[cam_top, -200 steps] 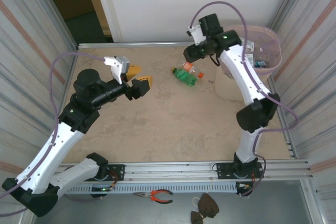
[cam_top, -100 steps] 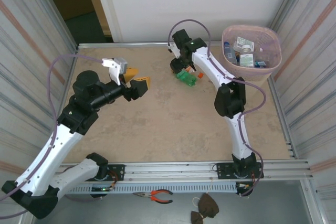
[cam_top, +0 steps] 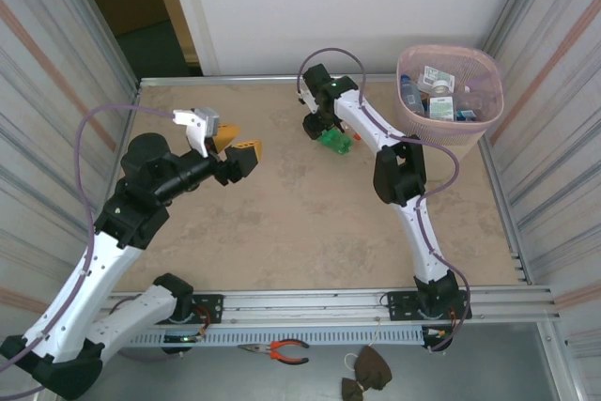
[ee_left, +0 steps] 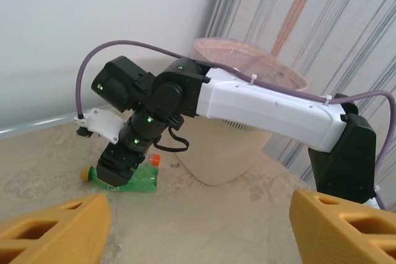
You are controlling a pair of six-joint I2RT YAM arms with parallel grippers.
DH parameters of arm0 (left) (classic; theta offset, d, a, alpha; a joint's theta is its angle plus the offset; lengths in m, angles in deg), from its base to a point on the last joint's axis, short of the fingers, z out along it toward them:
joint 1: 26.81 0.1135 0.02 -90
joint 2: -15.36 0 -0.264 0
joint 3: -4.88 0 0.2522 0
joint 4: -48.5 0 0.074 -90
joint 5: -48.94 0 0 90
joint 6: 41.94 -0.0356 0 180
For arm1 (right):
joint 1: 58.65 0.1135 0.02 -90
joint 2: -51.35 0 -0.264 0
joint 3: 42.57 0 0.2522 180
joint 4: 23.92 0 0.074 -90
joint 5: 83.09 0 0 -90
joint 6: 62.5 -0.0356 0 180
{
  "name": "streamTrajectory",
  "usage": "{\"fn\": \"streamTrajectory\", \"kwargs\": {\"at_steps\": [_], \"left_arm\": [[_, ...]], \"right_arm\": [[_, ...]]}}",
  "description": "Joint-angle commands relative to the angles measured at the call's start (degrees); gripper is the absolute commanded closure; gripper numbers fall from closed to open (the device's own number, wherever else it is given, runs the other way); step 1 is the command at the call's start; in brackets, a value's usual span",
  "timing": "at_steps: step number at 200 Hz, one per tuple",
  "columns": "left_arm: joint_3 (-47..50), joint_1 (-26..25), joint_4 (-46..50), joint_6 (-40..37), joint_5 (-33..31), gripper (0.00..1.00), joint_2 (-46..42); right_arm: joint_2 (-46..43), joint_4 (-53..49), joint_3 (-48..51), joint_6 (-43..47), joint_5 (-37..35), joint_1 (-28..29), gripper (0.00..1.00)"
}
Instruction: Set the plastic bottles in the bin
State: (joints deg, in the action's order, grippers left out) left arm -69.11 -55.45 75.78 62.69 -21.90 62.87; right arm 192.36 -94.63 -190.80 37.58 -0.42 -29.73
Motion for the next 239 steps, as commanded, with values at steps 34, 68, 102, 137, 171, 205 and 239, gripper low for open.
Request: {"fn": "streamTrajectory", "kwargs": {"at_steps": [34,68,102,137,171,205,239], "left_arm": [[0.12,0.52,0.15,0.66,-0.57,0.23,-0.23],[0.31,0.53,0.05,0.93,-0.35,0.23,-0.13],[0.53,0.74,-0.07,1.08,-0.32,0.23,-0.05],[0.69,0.94,-0.25,1.28,-0.09,0.23,0.12],[1.06,1.07,-0.62,1.64,0.08,0.23,0.13],[1.21,1.31,-0.65,1.71,0.44,0.23,0.13],[1.51,1.53,-0.84,1.98,0.52,0.23,-0.29]], "right_arm": [[3.10,-0.77,-1.50,-1.53,1.78,0.42,0.35],[4.36,-1.91,-1.39,-2.69,2.35,0.60,0.33],[5.06,-2.33,-1.14,-3.41,2.14,0.78,0.32],[4.72,-2.05,-0.06,-4.76,2.81,1.08,0.32],[4.36,-1.42,1.69,-5.73,3.38,1.65,0.32],[3.73,-1.23,1.70,-6.33,3.64,1.84,0.29],[2.65,-0.85,1.60,-6.35,3.38,1.90,0.36]]}}
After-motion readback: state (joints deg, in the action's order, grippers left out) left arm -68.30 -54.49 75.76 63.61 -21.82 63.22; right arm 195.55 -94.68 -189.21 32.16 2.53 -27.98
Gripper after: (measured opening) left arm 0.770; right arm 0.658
